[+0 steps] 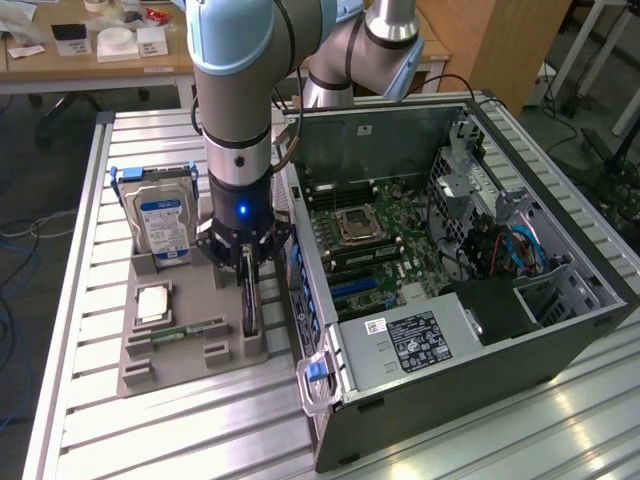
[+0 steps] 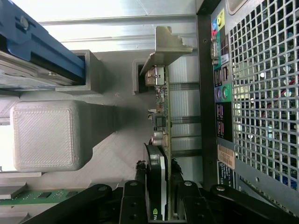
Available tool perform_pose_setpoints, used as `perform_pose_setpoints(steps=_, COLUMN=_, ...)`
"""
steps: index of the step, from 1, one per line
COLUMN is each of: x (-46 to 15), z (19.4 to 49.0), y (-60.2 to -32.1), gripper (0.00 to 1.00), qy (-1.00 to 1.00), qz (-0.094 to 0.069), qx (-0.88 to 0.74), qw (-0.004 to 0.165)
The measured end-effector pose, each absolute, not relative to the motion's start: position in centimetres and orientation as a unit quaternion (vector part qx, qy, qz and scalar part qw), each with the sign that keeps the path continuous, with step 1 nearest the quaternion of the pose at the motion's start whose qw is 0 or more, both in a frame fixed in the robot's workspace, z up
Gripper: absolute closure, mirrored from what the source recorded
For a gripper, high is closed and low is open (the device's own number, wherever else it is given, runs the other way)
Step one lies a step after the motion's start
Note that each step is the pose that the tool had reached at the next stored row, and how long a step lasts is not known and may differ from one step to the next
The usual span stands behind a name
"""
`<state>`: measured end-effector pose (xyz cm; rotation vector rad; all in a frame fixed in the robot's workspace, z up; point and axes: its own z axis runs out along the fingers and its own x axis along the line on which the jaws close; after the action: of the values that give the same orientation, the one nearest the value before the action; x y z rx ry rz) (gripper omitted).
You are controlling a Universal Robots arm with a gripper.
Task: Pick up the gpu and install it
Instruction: 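Pick up the gpu and move the gpu toward the slot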
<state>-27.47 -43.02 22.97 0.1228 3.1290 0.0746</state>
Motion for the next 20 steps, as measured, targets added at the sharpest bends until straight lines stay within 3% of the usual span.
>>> perform_pose_setpoints(steps=3, x=-27.47, z=22.97, y=-43.02, gripper=0.68, qy=0.999, qz=0.024, qx=0.039, qw=0.005)
perform_pose_setpoints(steps=4, x=-27.47, z=22.97, y=-43.03, gripper=0.73, qy=0.999, qz=0.024, qx=0.039, qw=0.005)
perform_pose_setpoints(steps=20, x=-27.60, z=22.94, y=-43.02, gripper=0.73, qy=0.999, qz=0.025, qx=0.031, qw=0.004)
